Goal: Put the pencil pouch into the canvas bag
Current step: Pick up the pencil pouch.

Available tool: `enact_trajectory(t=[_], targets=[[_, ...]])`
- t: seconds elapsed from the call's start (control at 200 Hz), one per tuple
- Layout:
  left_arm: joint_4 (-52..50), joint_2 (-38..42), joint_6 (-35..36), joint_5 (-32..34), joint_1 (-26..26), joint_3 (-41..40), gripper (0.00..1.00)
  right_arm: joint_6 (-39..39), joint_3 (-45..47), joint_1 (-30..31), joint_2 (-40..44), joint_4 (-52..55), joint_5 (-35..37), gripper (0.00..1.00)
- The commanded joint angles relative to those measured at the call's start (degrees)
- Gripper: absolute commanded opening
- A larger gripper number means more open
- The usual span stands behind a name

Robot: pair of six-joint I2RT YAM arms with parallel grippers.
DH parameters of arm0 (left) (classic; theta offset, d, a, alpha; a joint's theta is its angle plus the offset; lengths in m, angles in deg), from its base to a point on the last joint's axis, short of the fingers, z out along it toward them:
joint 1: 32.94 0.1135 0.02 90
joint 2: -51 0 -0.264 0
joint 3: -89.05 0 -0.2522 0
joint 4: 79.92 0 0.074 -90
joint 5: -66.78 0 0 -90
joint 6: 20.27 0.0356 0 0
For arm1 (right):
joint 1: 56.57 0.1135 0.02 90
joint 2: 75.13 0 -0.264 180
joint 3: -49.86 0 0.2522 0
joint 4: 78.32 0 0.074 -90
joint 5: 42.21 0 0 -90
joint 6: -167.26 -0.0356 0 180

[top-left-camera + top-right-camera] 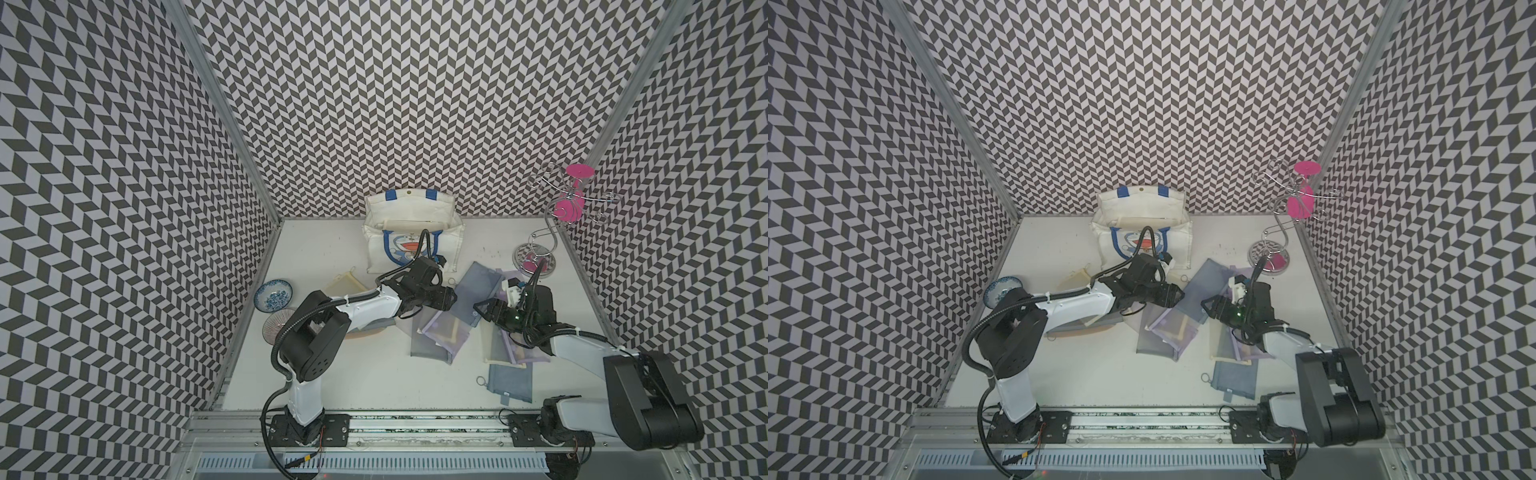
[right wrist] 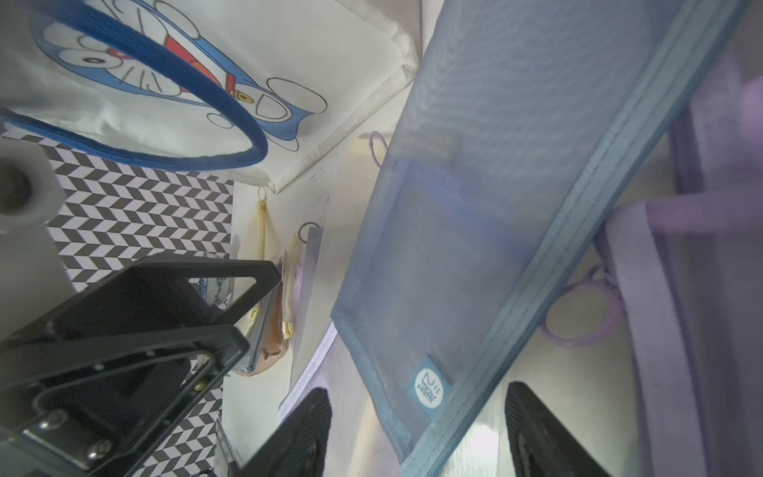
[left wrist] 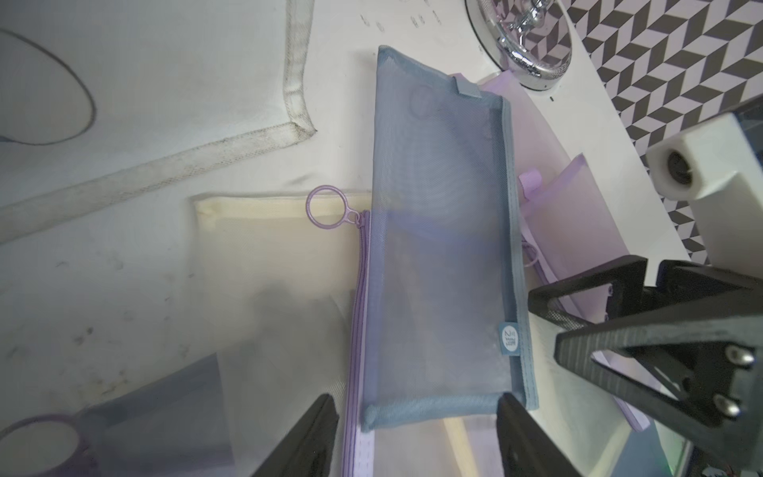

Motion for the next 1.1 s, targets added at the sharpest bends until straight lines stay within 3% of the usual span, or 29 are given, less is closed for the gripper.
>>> enact_trajectory(t=[0.0, 0.21, 0.706, 0.936, 1.091], targets=[[0.6, -3.1, -1.2, 0.8, -0.3, 2.5, 0.62, 0.7, -0.9, -0.5, -2.1, -7.7, -2.5, 0.67], [-1.0, -7.4, -0.7, 0.5, -0.7, 5.9, 0.61, 1.8, -2.5, -1.0, -6.7, -9.9, -4.3, 0.52], [3.7, -6.9, -0.9, -5.5, -4.0, 4.3, 0.44, 1.0, -1.9, -1.1, -8.1, -13.8, -5.9, 0.47], [5.0, -3.7, -1.3, -6.0, -3.9, 0.9, 0.39, 0.1, -0.5, -1.1, -5.1, -14.8, -5.3, 0.12], [4.2, 0.7, -1.1, -7.3, -2.8, -1.3, 0.39, 2.4, -0.7, -1.1, -1.9, -11.1, -4.6, 0.0]])
